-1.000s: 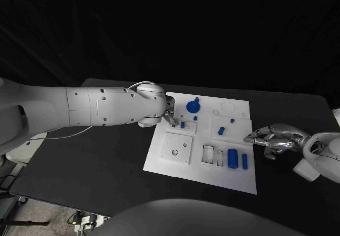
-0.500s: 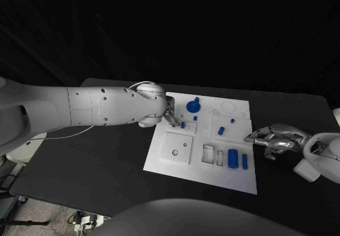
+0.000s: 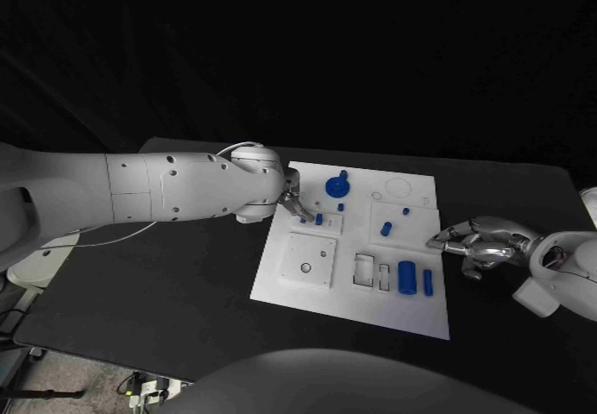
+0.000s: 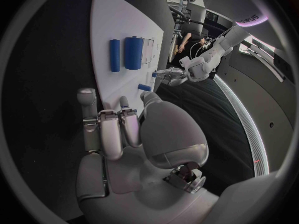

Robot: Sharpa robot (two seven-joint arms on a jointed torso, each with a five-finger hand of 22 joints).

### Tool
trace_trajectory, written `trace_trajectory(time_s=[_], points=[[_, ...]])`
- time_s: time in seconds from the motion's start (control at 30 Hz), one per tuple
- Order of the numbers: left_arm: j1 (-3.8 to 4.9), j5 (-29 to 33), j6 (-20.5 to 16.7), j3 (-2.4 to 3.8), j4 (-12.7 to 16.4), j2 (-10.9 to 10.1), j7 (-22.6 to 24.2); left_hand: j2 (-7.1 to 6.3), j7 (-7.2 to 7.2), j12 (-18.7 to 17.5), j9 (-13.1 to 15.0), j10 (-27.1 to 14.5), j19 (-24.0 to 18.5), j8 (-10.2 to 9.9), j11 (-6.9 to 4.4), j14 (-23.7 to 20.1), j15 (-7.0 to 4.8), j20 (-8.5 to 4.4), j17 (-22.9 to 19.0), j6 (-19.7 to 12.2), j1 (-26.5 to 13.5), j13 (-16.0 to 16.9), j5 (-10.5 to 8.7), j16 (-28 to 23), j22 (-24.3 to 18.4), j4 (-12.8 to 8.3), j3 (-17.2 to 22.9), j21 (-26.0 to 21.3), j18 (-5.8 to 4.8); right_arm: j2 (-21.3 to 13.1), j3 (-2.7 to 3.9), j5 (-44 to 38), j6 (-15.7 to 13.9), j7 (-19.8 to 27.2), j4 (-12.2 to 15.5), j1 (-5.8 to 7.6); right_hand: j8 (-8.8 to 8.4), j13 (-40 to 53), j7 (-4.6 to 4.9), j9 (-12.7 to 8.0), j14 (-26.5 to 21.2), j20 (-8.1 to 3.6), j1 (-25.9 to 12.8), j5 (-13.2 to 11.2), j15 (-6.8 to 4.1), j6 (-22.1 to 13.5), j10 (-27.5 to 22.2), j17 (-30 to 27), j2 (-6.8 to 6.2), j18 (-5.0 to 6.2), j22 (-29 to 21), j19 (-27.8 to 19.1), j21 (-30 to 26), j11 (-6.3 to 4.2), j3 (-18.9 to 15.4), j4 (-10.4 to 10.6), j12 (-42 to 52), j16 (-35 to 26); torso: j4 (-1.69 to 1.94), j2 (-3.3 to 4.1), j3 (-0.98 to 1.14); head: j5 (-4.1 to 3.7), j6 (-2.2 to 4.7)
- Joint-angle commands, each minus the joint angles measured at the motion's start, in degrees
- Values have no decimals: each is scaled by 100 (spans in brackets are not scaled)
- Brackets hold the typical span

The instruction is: Assemble the parts on the task board

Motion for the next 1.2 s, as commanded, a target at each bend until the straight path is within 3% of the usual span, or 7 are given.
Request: trace_trajectory(time_s=[0.03, 0.4, 0.5, 0.57, 0.6, 0.8, 1.2], points=[[-1, -38, -419, 21, 97, -121, 80, -41, 11, 35, 24, 605, 129, 59, 55, 603, 39, 46, 1506, -163, -13, 1506, 116, 14, 1145, -2, -203, -5, 5, -12, -18, -50, 99, -53, -7, -26, -27, 849, 23, 4, -26, 9, 40, 36, 2, -3, -52, 932, -24, 21, 293, -27, -11, 1, 26, 11, -40, -23, 4, -1, -2, -41, 1], [320, 682, -2453, 160, 362, -747, 2518, 50, 264, -666, -382, -14, -282, 337, 316, 584, 298, 240, 1487, -874, 886, 972, 877, -7, 993, 14, -1045, -546, 100, -37, -18, -50, 72, -58, 14, -30, -28, 848, 23, 4, -27, 9, 40, 38, 2, -4, -54, 931, -30, 21, 293, -28, -15, 1, 27, 8, -41, -24, 4, 3, 8, -153, 1], [377, 780, -2914, 149, 349, -740, 3232, 146, 417, -4089, -788, -3327, -784, 136, 508, -1160, 470, 346, 80, -1013, 1731, -1267, 1296, -1697, 818, -101, -810, -1180, 193, -49, -18, -50, 42, -24, 36, -31, -27, 852, 23, 4, -23, 9, 40, 38, 2, -3, -46, 935, -32, 18, 298, -15, -1, 1, 27, 8, -37, -21, 13, 7, 7, -178, 1], [397, 609, -3087, 121, 317, -667, 3567, 138, 474, -5428, -1260, -4368, -548, -138, 692, -1128, 584, 439, -205, -790, 2465, -2162, 901, -1907, 918, -141, -482, -745, 111, -62, -18, -50, 13, 26, 54, -31, -27, 853, 23, 4, -22, 9, 40, 38, 2, -3, -45, 935, -32, 18, 299, -13, 1, 1, 27, 8, -36, -21, 12, 15, 0, -189, 1], [402, 407, -3126, 104, 297, -612, 3658, -17, 563, -6008, -1741, -4334, -413, -466, 801, -880, 681, 506, -345, -560, 2703, -2813, 385, -1936, 944, 25, -322, -578, 97, -72, -18, -50, -6, 54, 68, -31, -27, 857, 23, 4, -19, 9, 40, 38, 2, -3, -39, 938, -32, 15, 302, -5, 10, 1, 28, 8, -32, -19, 10, 19, -4, -196, 1], [343, -1336, -2424, 57, 113, -171, 3575, -326, -16, -7174, -3002, -3952, 106, -1170, 431, -62, 141, 109, -509, 301, 3162, -4674, 99, -1817, 1099, -68, 371, 80, 33, -148, -18, -51, -127, 209, 163, -31, -26, 860, 22, 4, -13, 9, 39, 39, 2, -2, -35, 942, -33, 11, 308, 10, 27, 1, 28, 9, -29, -15, -4, 62, -28, -271, 1], [232, -2520, -1325, 97, -453, 618, 3379, -554, 37, -7530, -3730, -3439, 134, -1424, 351, 19, 97, 98, -808, 948, 3300, -5823, 716, -1917, 1097, -74, 750, 20, 24, -226, -18, -52, -164, 251, 267, -30, -25, 853, 19, 5, -20, 10, 38, 40, 2, -1, -44, 936, -32, 13, 306, 5, 20, 0, 30, 10, -35, -20, -74, 151, -40, -317, 1]])
